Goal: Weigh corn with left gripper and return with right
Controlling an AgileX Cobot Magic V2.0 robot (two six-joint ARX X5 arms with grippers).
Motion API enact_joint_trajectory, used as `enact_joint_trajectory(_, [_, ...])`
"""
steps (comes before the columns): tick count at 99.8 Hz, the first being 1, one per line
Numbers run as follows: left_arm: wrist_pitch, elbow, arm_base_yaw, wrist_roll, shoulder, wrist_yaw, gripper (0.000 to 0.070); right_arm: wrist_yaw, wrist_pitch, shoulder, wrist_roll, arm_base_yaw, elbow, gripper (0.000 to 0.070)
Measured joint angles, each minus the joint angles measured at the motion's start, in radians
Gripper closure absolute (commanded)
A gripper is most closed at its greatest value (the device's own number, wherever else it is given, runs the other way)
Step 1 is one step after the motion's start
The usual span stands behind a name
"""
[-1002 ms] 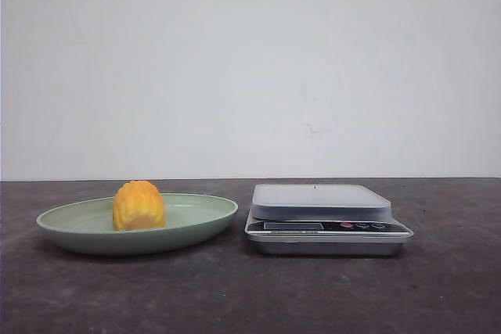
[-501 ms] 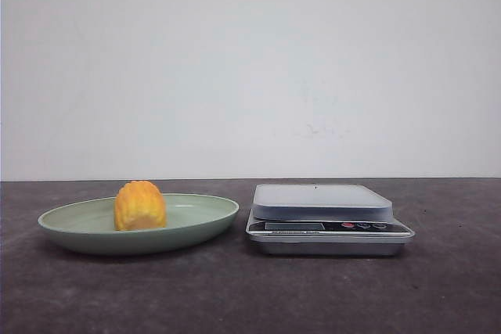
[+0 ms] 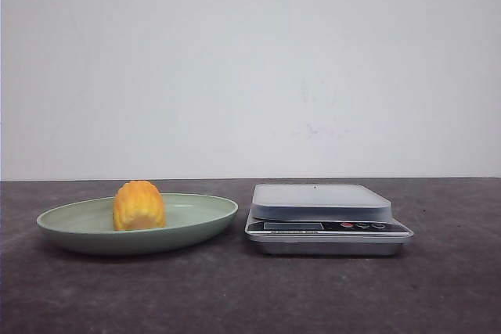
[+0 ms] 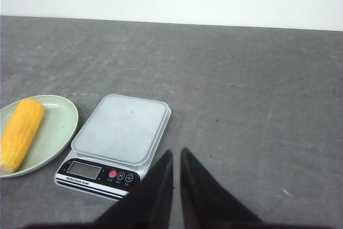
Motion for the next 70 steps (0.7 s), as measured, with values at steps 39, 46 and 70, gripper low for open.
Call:
enact_joint_trajectory(39, [0.313, -0.35, 0.056, 0.003, -0.018, 0.147, 0.0672, 0.0, 0.0, 0.0, 0.0, 0.0, 0.0, 0.0683])
enact_joint_trajectory(46, [0.32, -0.368, 0.058, 0.003, -0.018, 0.15, 0.0672, 0.0, 0.0, 0.0, 0.0, 0.0, 0.0, 0.0683])
enact_joint_trajectory(70, [0.351, -0.405, 0.058, 0.002, -0.019, 0.157, 0.0672, 0.0, 0.0, 0.0, 0.001, 0.0, 0.0, 0.0684])
